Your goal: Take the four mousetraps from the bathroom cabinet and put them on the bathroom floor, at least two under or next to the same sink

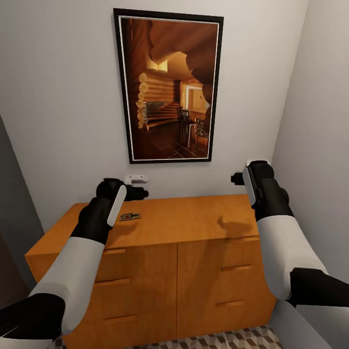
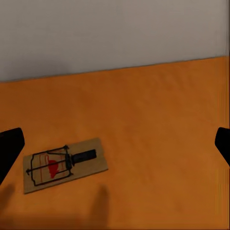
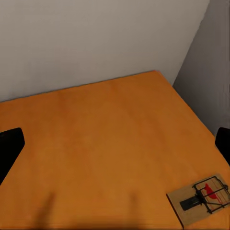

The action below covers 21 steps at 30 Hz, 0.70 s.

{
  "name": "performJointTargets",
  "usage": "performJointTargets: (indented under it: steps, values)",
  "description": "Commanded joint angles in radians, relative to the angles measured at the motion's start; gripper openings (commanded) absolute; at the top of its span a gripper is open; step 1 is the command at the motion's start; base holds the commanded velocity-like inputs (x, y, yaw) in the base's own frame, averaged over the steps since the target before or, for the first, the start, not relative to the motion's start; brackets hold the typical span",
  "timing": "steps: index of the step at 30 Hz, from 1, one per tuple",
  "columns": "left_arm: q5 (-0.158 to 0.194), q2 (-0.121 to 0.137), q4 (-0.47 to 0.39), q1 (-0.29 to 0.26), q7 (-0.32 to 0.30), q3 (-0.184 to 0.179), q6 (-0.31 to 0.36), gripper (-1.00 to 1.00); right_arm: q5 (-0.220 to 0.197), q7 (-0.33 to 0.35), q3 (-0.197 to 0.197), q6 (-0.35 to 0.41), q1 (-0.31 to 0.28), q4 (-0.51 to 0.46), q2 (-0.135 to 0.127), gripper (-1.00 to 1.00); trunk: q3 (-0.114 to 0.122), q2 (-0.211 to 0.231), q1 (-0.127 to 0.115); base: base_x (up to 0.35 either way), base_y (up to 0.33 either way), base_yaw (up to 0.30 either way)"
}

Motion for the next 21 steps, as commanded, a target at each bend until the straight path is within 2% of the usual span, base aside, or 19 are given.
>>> performJointTargets:
  steps: [1,12,18,19,21]
  values:
    - [0.017,0.000,0.000,-0.001,0.010,-0.001,0.003,1.00,0.010,0.006,-0.003,0.005,-0.001,0.007,0.001,1.00,-0.001,-0.001,0.000,0.000,0.000,0.000]
    - [0.033,0.010,0.009,-0.001,0.013,-0.002,0.003,1.00,0.006,0.011,-0.005,0.005,-0.001,0.028,-0.003,1.00,-0.001,-0.001,0.000,0.000,0.000,0.000]
    - [0.016,0.048,0.016,-0.001,0.019,-0.001,0.003,1.00,-0.003,0.017,-0.007,0.005,-0.001,0.030,0.001,1.00,-0.001,-0.001,0.000,0.000,0.000,0.000]
    - [0.016,0.048,0.016,-0.001,0.019,-0.001,0.003,1.00,-0.003,0.017,-0.007,0.005,-0.001,0.030,0.001,1.00,-0.001,-0.001,0.000,0.000,0.000,0.000]
    - [0.006,0.065,0.016,-0.001,0.020,-0.001,0.003,1.00,-0.016,0.025,-0.007,0.005,-0.001,0.030,0.002,1.00,-0.001,-0.001,0.000,0.000,0.000,0.000]
